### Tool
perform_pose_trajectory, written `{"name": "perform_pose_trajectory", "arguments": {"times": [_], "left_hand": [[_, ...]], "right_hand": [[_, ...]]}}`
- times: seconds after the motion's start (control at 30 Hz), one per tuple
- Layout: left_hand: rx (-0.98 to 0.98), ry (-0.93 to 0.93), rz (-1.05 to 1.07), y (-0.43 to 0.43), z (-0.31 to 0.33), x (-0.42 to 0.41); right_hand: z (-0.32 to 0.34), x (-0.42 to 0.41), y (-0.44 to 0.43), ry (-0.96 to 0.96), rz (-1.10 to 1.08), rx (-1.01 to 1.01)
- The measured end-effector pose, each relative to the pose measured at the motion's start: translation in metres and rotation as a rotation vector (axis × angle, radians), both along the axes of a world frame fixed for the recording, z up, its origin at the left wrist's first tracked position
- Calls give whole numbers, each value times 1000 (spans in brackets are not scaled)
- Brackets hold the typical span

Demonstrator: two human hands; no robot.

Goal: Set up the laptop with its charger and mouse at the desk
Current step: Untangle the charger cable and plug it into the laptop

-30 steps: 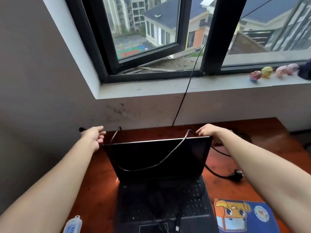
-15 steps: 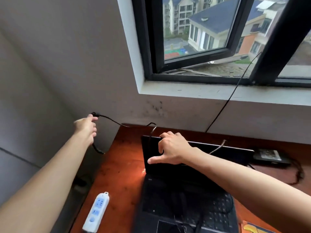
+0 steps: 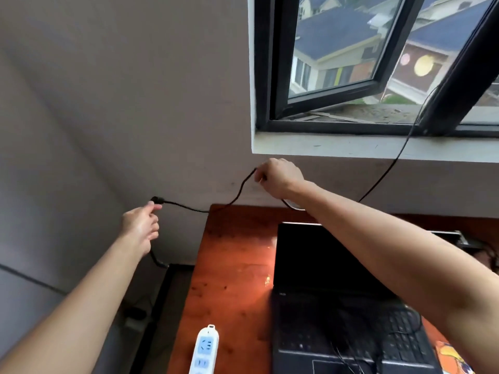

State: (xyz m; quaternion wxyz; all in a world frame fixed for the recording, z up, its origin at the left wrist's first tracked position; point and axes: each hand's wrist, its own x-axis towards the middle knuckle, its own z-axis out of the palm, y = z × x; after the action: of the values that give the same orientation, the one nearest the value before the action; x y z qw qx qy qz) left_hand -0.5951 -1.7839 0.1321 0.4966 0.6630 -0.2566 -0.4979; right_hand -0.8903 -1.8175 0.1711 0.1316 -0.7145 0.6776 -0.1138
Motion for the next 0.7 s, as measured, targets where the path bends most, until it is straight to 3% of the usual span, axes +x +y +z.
{"name": "perform_pose_trajectory", "arguments": {"times": [0.13, 0.33, 0.43, 0.53, 0.6, 0.7], "left_hand": [[-25, -32, -21, 2, -14, 24], [-4, 126, -140, 21, -43, 68], [65, -19, -311, 36, -67, 90], [159, -80, -450, 47, -84, 105], [203, 30, -436, 51, -90, 106], [241, 170, -361, 53, -93, 98]], "right_hand": [[1, 29, -21, 93, -19, -158], [-101, 68, -11, -48, -83, 228], [-149, 83, 10, -12, -53, 447], [-166, 102, 39, 119, -28, 340], [-172, 117, 66, 64, 70, 271], [-178, 139, 107, -162, 232, 438]]}}
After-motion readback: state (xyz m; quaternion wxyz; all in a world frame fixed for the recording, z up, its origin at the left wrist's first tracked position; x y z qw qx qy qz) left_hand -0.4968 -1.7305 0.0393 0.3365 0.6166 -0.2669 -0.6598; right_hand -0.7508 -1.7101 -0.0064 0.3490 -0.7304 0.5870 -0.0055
